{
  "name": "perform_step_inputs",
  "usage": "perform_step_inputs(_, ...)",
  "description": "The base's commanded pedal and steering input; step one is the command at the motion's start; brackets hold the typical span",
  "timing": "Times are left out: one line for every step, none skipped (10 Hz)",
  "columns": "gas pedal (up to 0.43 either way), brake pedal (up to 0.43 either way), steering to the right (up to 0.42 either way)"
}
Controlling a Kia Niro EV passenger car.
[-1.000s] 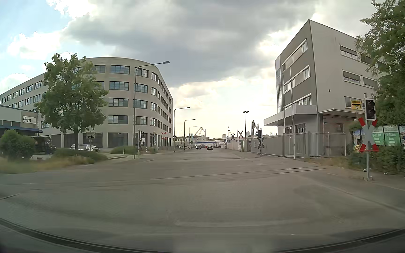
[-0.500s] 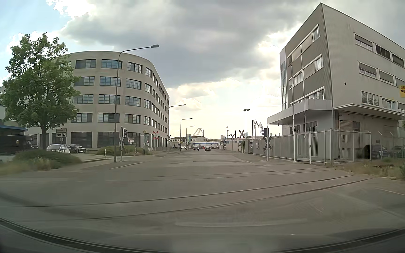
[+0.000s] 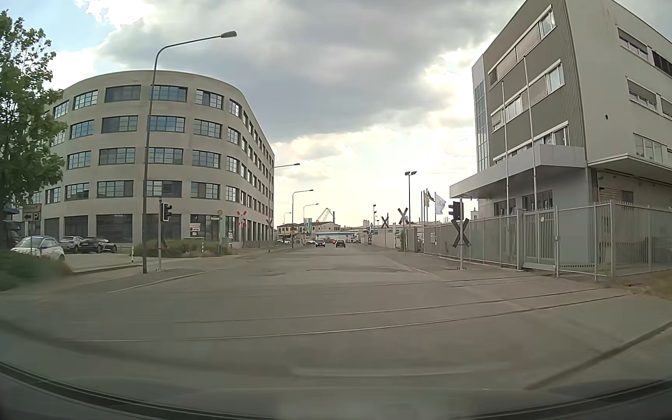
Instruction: Follow the waypoints while adhering to traffic rules and regulations
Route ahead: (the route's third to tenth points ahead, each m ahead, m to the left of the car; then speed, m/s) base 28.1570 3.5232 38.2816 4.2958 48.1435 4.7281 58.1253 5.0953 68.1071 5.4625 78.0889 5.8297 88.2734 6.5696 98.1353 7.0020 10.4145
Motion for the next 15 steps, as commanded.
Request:
perform_step_inputs(0.098,0.030,0.006)
perform_step_inputs(0.098,0.030,0.005)
perform_step_inputs(0.098,0.030,0.003)
perform_step_inputs(0.098,0.030,0.003)
perform_step_inputs(0.098,0.030,0.003)
perform_step_inputs(0.098,0.030,0.000)
perform_step_inputs(0.098,0.030,-0.003)
perform_step_inputs(0.098,0.030,-0.003)
perform_step_inputs(0.098,0.030,-0.005)
perform_step_inputs(0.098,0.030,-0.005)
perform_step_inputs(0.098,0.030,-0.005)
perform_step_inputs(0.098,0.030,-0.005)
perform_step_inputs(0.098,0.030,-0.001)
perform_step_inputs(0.098,0.030,0.001)
perform_step_inputs(0.087,0.030,0.005)
